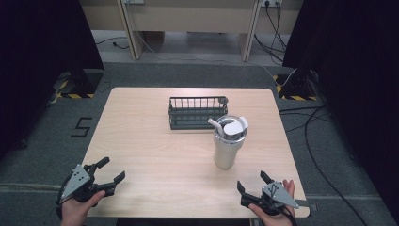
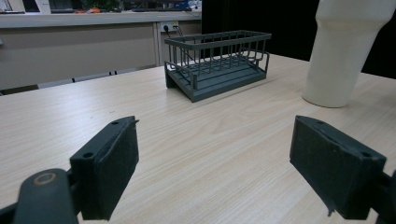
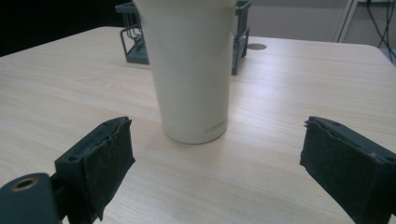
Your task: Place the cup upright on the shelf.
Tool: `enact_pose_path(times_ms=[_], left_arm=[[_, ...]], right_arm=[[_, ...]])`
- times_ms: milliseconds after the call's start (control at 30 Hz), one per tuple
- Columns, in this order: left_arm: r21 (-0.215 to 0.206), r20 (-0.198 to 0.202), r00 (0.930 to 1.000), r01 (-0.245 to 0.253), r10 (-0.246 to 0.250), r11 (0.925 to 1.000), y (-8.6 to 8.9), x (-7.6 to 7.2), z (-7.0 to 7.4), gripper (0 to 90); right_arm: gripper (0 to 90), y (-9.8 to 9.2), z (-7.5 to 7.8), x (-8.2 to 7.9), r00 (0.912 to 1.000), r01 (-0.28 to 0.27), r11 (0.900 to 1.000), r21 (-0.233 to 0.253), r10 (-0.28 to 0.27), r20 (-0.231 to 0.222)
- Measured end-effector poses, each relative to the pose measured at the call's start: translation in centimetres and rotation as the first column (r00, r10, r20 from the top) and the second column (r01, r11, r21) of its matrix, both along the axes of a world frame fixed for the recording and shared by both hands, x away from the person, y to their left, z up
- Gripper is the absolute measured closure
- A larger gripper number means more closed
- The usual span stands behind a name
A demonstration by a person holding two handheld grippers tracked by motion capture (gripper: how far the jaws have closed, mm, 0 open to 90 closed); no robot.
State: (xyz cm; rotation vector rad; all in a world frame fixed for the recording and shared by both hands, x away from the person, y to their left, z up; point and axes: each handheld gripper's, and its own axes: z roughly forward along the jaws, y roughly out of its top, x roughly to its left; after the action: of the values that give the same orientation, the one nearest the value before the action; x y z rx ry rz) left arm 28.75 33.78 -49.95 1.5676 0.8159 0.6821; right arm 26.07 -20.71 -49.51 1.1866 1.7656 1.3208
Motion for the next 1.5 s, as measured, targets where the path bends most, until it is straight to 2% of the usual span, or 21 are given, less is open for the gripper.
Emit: enact_pose_path(times_ms=[367,600,633,1067,1500], left_arm=[[0.002,0.001,1.0000,-0.002,0.002,1.0000,0.1,0.0,0.0,14.8],[0.007,0.001,1.0000,0.000,0.000,1.0000,0.0,0.0,0.0,14.8],[0.007,-0.001,1.0000,0.001,-0.001,1.0000,0.0,0.0,0.0,14.8],[0.006,0.002,1.0000,0.003,-0.003,1.0000,0.0,0.0,0.0,14.8],[0.006,0.004,1.0000,0.005,-0.005,1.0000,0.0,0.0,0.0,14.8]], right_arm=[[10.3,0.7,0.7,0.8,0.9999,-0.009,1.000,-0.001,0.009,0.014],[10.3,1.6,1.4,2.4,0.9994,-0.014,1.000,0.005,0.014,0.030],[10.3,2.0,1.6,3.1,0.9991,-0.026,1.000,0.002,0.026,0.033],[10.3,4.0,1.9,6.1,0.9981,-0.051,0.999,-0.005,0.052,0.034],[8.9,5.8,2.3,8.8,0.9979,-0.049,0.999,-0.011,0.049,0.042]])
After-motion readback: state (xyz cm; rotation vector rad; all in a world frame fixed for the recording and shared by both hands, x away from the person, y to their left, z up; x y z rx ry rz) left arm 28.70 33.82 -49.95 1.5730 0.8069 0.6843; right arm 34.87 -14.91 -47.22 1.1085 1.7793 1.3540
